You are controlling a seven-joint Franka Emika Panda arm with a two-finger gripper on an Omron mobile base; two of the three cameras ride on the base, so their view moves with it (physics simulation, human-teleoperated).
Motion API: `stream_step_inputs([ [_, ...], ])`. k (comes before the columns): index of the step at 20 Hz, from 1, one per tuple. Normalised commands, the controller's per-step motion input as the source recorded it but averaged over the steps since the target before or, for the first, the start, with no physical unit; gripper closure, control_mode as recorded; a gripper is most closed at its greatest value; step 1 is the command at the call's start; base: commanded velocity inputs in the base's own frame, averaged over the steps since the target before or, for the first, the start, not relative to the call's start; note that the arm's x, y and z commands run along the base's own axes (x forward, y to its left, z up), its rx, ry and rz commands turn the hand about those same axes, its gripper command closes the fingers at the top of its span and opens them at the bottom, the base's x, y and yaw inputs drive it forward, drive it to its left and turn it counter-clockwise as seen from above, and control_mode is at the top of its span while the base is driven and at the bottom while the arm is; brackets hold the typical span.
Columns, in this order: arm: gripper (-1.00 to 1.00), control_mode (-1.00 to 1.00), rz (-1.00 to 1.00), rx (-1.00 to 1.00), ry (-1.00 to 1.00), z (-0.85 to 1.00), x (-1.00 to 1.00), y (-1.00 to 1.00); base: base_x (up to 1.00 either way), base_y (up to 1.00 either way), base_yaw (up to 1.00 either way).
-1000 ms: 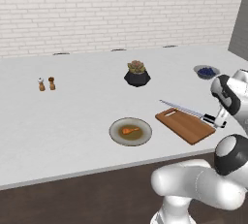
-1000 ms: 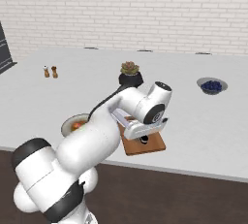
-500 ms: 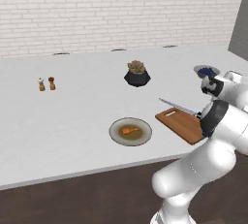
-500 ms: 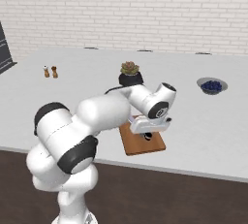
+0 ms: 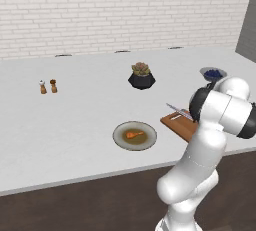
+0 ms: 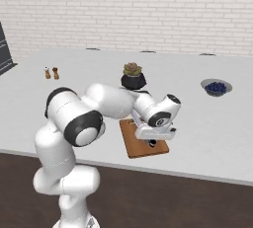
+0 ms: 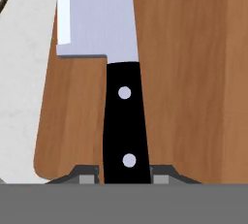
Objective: Pick up the knife from the drawer and place it on the cutting board. Then place the meat from the plate to the cutting board.
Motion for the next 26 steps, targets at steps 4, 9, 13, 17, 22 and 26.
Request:
stream_step_inputs([
  [4,1.0,-1.0,-0.06,-0.05,0.0,-0.13,0.36,0.0,0.0,0.0,0.0],
  [9,1.0,-1.0,0.0,-0.03,0.0,-0.04,0.2,-0.04,0.0,0.0,0.0],
  [13,1.0,-1.0,0.0,-0.06,0.0,-0.09,0.18,-0.08,0.0,0.0,0.0],
  [17,1.0,-1.0,0.0,-0.07,0.0,-0.14,0.07,-0.01,0.0,0.0,0.0],
  [22,1.0,-1.0,0.0,-0.07,0.0,-0.16,0.0,0.0,0.0,0.0,0.0],
  [26,1.0,-1.0,-0.01,-0.06,0.0,-0.17,0.0,0.0,0.0,0.0,0.0],
])
